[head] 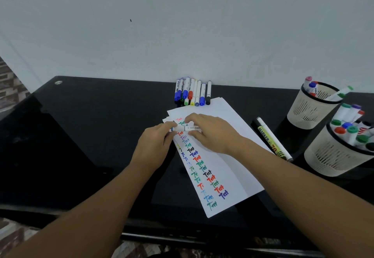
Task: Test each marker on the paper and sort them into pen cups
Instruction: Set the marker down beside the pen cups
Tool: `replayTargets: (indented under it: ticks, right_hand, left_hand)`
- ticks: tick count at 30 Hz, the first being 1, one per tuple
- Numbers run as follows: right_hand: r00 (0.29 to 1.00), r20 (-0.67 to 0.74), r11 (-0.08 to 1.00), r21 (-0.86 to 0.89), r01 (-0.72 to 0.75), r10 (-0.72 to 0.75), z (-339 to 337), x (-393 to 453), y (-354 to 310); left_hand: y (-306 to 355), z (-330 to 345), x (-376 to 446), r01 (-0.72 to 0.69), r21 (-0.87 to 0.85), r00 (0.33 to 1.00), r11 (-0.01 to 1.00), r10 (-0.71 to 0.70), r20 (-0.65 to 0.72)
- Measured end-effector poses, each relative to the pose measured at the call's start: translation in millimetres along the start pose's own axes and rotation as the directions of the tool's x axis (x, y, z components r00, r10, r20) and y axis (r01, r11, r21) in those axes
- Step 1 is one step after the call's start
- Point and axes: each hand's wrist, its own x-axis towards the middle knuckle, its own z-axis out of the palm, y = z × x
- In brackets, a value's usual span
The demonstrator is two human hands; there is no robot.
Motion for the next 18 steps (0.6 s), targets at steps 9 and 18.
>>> replayTargets:
  ticks: [9, 18]
  right_hand:
    - [1.000, -0.017, 0.988, 0.152, -0.008, 0.010, 1.9, -6.6, -4.0]
    - [0.996, -0.020, 0.968, 0.239, -0.083, 0.091, -1.8, -16.1, 1.8]
  left_hand:
    - [2.6, 1.0, 0.9, 0.103, -0.080, 0.993, 0.991, -0.098, 0.062]
    - [-4.2, 8.3, 4.3, 0.044, 0.124, 0.988, 0.991, -0.061, 0.143]
